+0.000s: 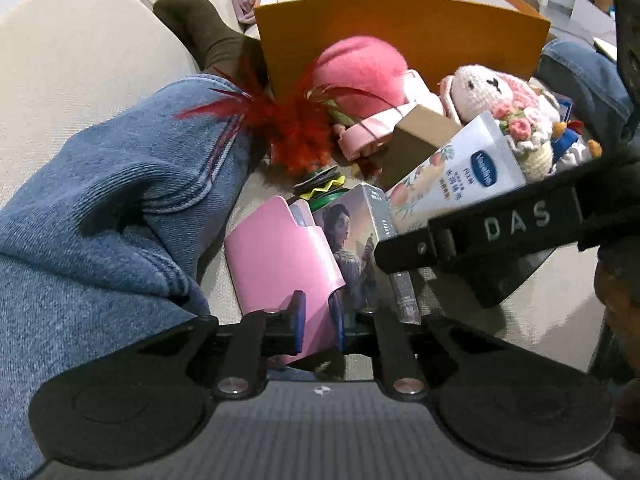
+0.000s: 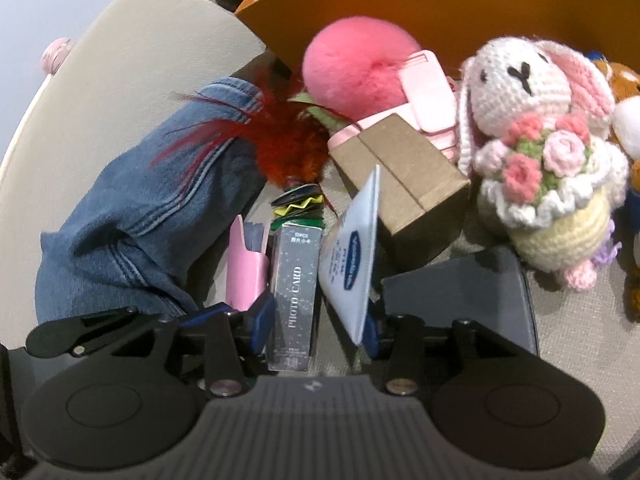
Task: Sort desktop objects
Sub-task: 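Grasp the small photo card box with the right tool while the left tool holds the wallet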
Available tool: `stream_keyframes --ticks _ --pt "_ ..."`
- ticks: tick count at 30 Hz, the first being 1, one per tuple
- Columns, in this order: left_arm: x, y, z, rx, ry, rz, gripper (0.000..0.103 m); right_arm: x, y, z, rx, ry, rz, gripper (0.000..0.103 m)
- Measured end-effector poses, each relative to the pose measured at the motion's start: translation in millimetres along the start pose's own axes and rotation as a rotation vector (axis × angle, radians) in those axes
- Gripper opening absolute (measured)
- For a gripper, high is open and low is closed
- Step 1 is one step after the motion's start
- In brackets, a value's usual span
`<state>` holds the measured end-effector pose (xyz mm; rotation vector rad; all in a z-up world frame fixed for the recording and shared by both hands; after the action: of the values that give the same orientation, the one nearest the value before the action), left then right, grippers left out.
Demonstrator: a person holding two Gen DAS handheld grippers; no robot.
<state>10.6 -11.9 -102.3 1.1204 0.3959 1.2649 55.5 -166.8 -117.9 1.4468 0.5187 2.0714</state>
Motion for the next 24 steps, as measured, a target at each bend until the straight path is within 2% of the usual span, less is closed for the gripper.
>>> stream_keyframes --ticks 5,9,11,12,17,20,24 --pt "-1.4 -0.7 -0.5 -0.011 0.000 -0.003 0.013 4.9 -19.7 -8.0 0.064 0.023 -0.001 0.047" --pt "-5.3 1.9 -1.3 -0.021 -0.023 0.011 0.012 2.4 -24.8 -11.4 0.078 0.015 -0.001 0.047" --pt "-5.4 4.9 -2.4 -0.026 -0.030 0.008 0.010 2.1 -22.6 -11.2 0.085 0.017 0.020 0.039" --pt "-5.0 6.1 -3.0 -0.032 -0.029 0.012 0.009 2.2 -20.5 -10.7 0.086 0.012 0.043 0.028" --pt "-4.2 12.6 -5.4 -0.043 -0.063 -0.009 0.008 4.9 -9.5 -7.7 0.049 0.051 0.042 0.025" --pt "-7.0 16.5 -8.8 -0.054 -0.098 -0.015 0.015 7.1 -7.4 -5.5 0.038 0.069 0.050 0.025" --pt "-17.3 18.4 -12.3 -0.058 -0.160 -0.013 0.032 3.2 -5.5 -2.1 0.037 0.059 0.068 0.025"
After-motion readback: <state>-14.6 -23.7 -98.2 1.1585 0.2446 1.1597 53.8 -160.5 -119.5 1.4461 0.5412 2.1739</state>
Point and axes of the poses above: each gripper's, at about its wrist camera, not at the fingertips, and y roughly against the way its jaws point, x to its left, z to its top, the point moved 1 cm from there along -y, roughly the way its jaws point, and after that the axes turned 14 degrees about z, right-handed, at the moved point
